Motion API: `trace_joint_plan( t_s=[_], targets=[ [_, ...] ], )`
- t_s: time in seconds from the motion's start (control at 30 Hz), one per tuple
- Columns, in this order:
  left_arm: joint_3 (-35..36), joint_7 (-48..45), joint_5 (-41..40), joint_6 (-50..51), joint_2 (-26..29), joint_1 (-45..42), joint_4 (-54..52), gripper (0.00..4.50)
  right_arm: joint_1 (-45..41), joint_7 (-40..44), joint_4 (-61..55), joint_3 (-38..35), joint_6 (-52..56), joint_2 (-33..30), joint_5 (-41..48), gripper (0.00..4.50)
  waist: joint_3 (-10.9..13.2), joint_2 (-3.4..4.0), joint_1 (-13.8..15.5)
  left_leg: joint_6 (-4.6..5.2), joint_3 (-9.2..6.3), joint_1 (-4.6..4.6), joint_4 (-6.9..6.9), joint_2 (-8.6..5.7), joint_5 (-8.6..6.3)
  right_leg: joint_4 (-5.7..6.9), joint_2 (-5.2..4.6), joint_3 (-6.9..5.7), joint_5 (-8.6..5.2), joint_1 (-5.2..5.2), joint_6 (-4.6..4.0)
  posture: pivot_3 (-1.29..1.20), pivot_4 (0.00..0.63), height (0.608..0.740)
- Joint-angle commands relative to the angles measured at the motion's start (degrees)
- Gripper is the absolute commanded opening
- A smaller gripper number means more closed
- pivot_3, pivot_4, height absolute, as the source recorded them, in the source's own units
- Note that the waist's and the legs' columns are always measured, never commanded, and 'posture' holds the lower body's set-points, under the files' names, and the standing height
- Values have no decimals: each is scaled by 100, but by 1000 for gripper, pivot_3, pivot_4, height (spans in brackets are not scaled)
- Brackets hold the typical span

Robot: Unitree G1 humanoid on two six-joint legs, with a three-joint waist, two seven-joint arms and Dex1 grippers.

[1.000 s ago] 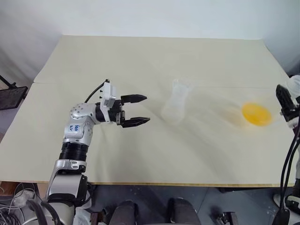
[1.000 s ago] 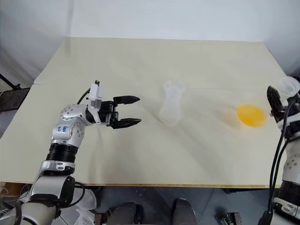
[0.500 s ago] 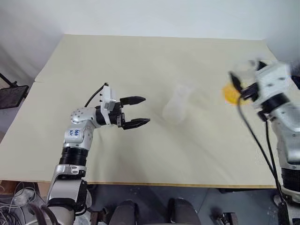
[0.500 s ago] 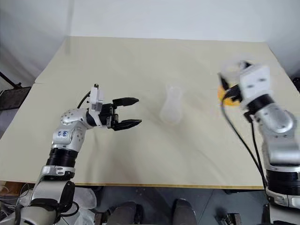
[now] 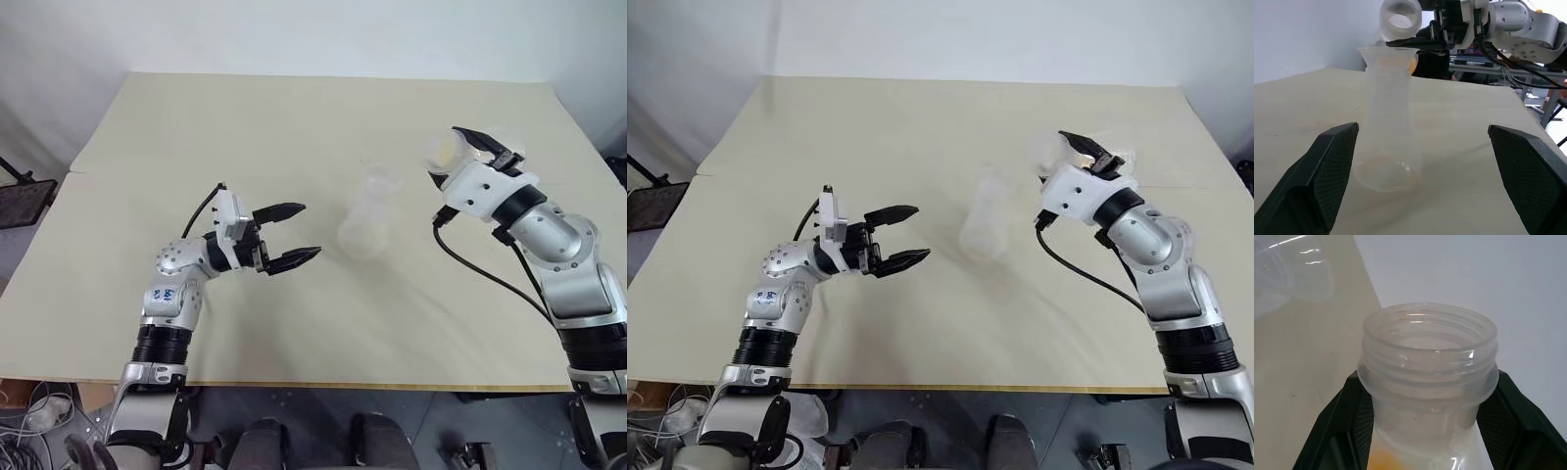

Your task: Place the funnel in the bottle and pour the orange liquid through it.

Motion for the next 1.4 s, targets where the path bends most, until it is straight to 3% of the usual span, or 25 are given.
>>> trace_joint_plan(
  t_s=[0.03,0.57,1.4],
  targets=[
    [43,151,-60,-167,-32,31,-291,4500,-247,-112,-91,0,18,-48,-351,2449,0,0,-10,0,-1,0,0,0,0,0,0,0,0,0,0,0,150,740],
    [-57,755,-28,-337,-237,334,-676,4500,-921,-317,204,595,-595,-14,-1598,2449,0,0,-76,0,-15,0,-1,0,0,-1,-1,1,0,0,0,0,150,740],
    [-171,892,-50,-354,-233,494,-857,4500,-1189,-689,431,704,-1197,-65,-2297,2449,0,0,-86,0,-20,0,-2,1,0,-2,-2,1,0,0,0,0,150,740]
  ],
)
